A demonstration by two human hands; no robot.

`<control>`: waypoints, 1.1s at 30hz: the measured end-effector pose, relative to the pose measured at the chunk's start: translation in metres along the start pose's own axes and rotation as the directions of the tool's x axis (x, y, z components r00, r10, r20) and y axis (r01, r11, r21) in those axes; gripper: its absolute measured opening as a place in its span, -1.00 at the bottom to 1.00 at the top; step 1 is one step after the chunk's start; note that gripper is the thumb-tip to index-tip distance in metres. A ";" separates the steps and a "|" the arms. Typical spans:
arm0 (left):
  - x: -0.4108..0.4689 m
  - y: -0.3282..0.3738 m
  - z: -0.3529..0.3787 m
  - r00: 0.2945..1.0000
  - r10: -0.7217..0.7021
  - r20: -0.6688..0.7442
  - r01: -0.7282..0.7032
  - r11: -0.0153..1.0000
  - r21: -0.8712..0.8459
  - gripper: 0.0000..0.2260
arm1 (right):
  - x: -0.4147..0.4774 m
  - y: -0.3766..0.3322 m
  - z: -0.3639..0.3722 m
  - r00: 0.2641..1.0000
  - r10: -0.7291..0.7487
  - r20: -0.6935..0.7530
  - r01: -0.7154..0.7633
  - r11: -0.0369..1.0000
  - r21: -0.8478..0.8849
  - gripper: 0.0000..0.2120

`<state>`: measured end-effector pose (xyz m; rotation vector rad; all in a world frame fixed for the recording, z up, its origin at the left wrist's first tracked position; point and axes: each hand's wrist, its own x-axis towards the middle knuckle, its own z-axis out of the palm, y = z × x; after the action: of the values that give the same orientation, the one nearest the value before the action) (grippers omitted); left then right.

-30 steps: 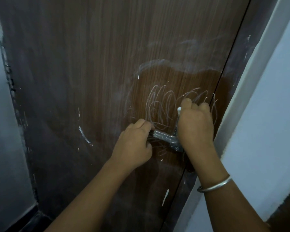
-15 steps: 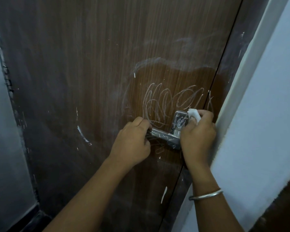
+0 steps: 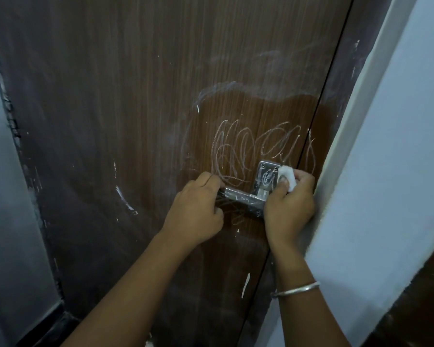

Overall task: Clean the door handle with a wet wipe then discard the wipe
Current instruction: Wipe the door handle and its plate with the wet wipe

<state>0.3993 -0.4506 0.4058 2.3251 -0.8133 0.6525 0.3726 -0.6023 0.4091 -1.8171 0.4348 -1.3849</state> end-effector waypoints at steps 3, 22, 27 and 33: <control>-0.002 -0.001 0.002 1.000 0.004 0.004 -0.004 1.000 -0.013 -0.66 | -0.023 0.018 -0.003 0.997 0.071 0.037 -0.070 0.997 -0.028 -0.82; -0.012 0.011 0.001 0.999 -0.039 0.031 0.039 0.999 -0.016 -0.52 | -0.030 0.025 0.000 0.998 0.058 -0.027 -0.058 0.998 -0.004 -0.82; -0.012 0.009 0.001 0.998 -0.040 0.050 0.041 0.999 -0.024 -0.50 | -0.034 0.029 0.001 0.998 0.065 -0.023 -0.065 0.998 -0.016 -0.82; -0.011 0.009 0.003 0.998 -0.041 0.048 0.042 0.999 -0.006 -0.51 | -0.052 0.038 -0.001 0.986 0.165 -0.008 -0.164 0.986 0.018 -0.82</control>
<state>0.3866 -0.4541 0.4005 2.3525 -0.7851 0.5775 0.3614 -0.5910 0.3462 -1.7206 0.5632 -1.2801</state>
